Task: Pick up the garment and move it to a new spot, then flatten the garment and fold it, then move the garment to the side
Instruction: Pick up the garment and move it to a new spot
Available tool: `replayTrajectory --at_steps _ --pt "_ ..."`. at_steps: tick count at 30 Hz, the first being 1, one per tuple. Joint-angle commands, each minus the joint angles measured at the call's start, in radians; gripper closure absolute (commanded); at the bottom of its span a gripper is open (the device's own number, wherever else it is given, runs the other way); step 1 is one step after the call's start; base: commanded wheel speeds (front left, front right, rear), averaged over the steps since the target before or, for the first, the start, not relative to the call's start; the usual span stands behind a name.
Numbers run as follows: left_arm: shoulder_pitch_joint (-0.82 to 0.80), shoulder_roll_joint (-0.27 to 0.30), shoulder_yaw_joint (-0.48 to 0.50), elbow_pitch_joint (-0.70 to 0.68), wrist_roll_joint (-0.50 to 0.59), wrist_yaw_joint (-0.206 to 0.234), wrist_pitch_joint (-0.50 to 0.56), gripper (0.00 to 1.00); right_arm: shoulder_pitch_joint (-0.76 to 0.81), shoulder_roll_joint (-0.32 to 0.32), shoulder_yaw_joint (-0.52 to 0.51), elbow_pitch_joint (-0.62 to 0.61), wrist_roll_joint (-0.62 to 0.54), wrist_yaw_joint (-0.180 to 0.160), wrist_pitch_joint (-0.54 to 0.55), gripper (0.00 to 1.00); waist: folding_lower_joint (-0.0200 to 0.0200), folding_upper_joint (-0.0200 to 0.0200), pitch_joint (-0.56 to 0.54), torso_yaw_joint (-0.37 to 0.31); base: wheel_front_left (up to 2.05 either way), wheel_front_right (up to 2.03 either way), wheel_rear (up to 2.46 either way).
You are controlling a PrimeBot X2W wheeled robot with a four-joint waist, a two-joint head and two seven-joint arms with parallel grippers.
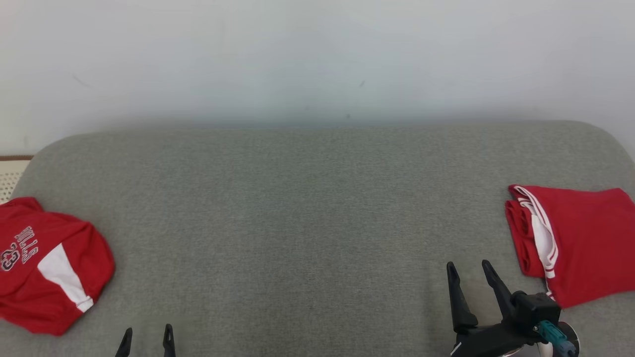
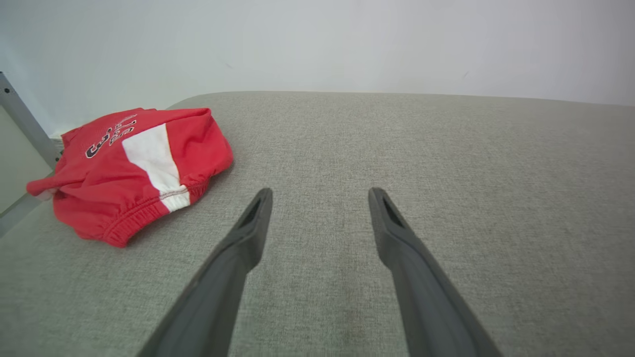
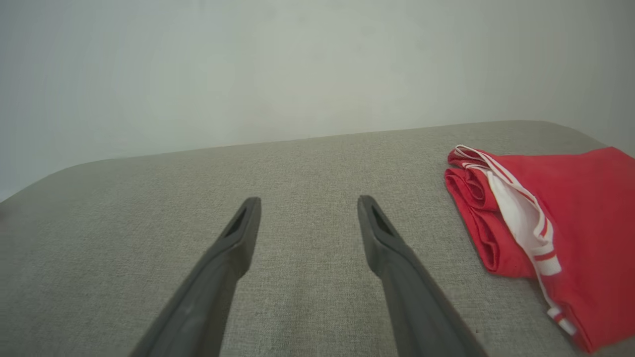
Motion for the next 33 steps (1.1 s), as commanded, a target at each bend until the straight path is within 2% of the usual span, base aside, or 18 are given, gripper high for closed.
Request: replayTrajectory --at_steps 1,22,28,33 --pt "-0.012 0.001 0.010 0.005 0.002 0.005 -0.001 0.00 0.004 -0.004 0.007 0.001 0.005 0.000 -0.001 0.00 0.0000 0.0000 0.009 0.033 0.00 0.00 0.00" --pt "0.020 -0.001 0.089 0.022 -0.011 0.006 -0.001 0.00 -0.025 -0.008 0.075 0.021 0.023 0.000 -0.001 0.00 0.0000 0.0000 0.019 0.426 0.00 0.00 0.00" --pt "0.038 -0.001 0.109 0.022 -0.012 0.006 -0.001 0.00 -0.031 -0.004 0.090 0.028 0.025 0.000 -0.001 0.00 0.0000 0.0000 0.018 0.485 0.00 0.00 0.00" --pt "0.041 -0.001 0.121 0.031 -0.040 0.001 -0.001 0.00 -0.037 -0.008 0.099 0.026 0.022 0.000 -0.001 0.00 0.0000 0.0000 0.031 0.486 0.00 0.00 0.00"
